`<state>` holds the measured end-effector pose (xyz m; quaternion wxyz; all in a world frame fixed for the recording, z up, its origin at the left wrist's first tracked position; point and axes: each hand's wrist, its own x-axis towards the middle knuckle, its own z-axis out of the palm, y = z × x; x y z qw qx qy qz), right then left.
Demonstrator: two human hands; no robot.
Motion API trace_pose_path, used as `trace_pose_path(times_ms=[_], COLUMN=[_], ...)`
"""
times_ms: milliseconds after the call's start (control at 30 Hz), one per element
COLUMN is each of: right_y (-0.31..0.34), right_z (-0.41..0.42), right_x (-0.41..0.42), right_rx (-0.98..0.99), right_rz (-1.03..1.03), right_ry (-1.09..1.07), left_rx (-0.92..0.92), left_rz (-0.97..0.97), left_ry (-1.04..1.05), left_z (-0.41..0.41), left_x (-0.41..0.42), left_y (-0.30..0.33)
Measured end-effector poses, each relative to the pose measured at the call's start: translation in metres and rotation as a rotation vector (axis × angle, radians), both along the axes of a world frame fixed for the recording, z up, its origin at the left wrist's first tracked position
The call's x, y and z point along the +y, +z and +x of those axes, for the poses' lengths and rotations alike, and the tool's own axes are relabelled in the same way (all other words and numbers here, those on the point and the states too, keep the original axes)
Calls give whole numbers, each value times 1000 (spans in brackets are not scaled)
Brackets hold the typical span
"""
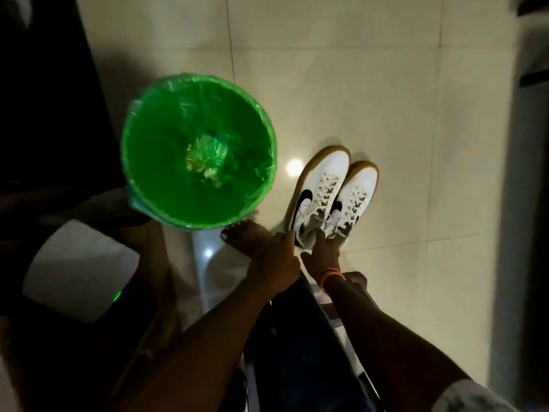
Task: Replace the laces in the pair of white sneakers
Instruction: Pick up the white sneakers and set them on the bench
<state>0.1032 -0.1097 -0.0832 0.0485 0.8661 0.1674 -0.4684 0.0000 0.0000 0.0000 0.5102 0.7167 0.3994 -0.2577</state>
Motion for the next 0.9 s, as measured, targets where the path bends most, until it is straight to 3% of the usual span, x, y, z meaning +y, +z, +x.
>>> trace_pose_path(times_ms=[133,367,567,633,900], right_y=[-53,-63,39,66,245], right_z=[-1,-3,11,7,11], right_x=[-14,-21,2,7,14], right_rx=[-16,-111,-234,-228,-351], right_rz=[-115,24,80,73,245], right_ry=[31,4,136,188,457], left_rx=[47,-47,-195,-254,-409], left_rz=[16,-8,223,183,392], left_ry=[-13,101,78,83,-77], left_z=[2,-7,-1,9,-14], left_x=[-11,-40,-33,-27,9], left_y=[-62,-87,-14,12,157])
